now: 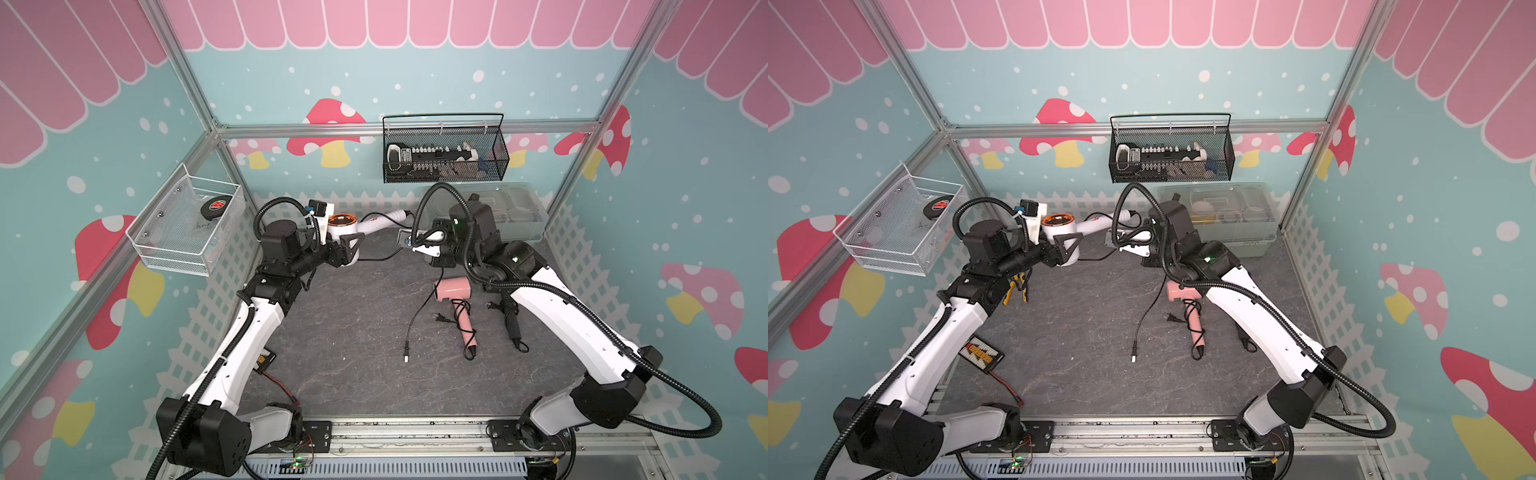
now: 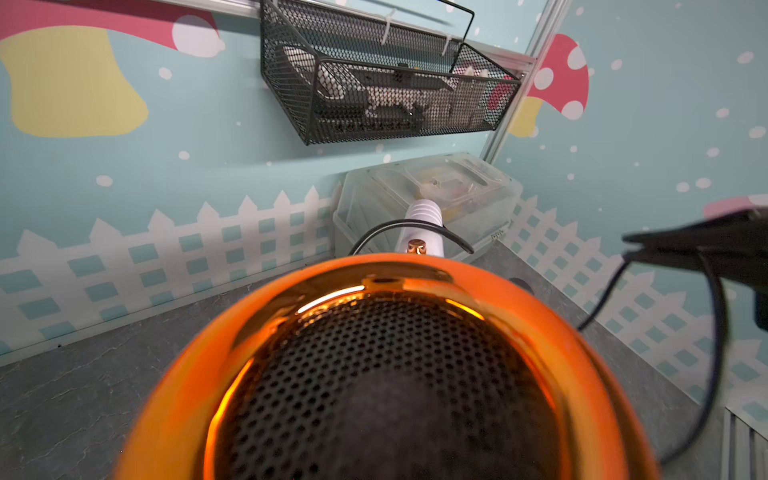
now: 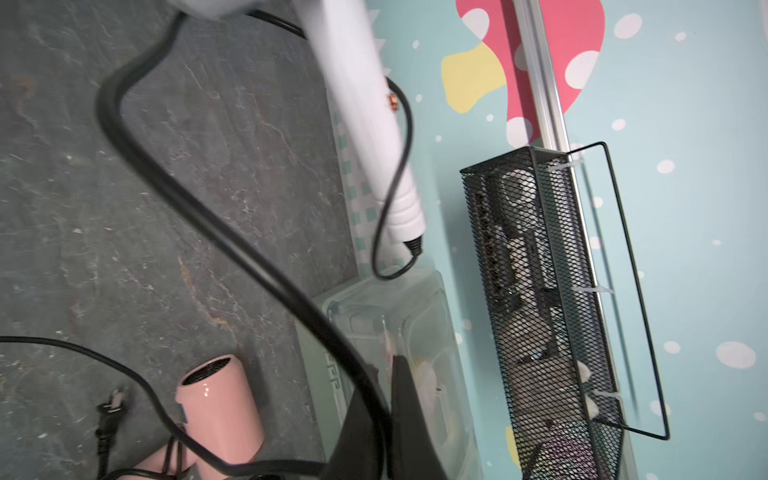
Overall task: Wrap the cord around the hair dryer
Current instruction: Wrap the power cord around the hair dryer.
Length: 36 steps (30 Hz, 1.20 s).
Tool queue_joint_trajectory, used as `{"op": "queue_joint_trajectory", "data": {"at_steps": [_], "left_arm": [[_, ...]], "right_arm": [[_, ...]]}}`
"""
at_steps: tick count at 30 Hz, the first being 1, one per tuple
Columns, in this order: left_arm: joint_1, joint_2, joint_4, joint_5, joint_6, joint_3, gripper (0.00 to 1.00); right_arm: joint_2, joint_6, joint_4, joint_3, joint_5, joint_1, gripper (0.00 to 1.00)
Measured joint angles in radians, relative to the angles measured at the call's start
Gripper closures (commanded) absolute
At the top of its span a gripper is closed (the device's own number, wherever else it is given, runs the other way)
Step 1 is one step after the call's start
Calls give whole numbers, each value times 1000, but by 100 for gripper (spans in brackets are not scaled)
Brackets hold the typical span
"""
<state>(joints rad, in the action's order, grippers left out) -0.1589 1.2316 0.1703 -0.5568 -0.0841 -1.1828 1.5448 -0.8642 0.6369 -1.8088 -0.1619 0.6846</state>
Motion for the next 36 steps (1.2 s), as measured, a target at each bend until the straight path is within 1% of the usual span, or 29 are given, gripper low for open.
{"op": "queue_joint_trajectory", "data": {"at_steps": [4,10,13,17,19,22,28,32,36], "left_arm": [[-8,-16,67,-72,32,0,100],[-34,-16,161,-193,72,0,100],[-48,-16,178,-262,77,0,100],[-64,-14,156,-364,52,0,100],[-69,-13,97,-410,7,4,100],[-72,-13,-77,-468,-107,41,100],[-72,24,-468,-520,-389,110,100],[-72,64,-673,-521,-529,121,100],[-72,96,-833,-520,-638,124,100]], "right_arm": [[68,-13,-4,-109,13,-64,100],[166,-22,-5,-256,58,-119,100],[222,-19,2,-328,90,-142,100],[278,-1,10,-369,145,-173,100],[297,18,16,-371,180,-189,100],[321,66,26,-371,264,-222,100],[338,230,-9,-338,516,-346,100],[338,378,-113,-240,690,-431,100],[338,515,-205,-132,822,-472,100]]}}
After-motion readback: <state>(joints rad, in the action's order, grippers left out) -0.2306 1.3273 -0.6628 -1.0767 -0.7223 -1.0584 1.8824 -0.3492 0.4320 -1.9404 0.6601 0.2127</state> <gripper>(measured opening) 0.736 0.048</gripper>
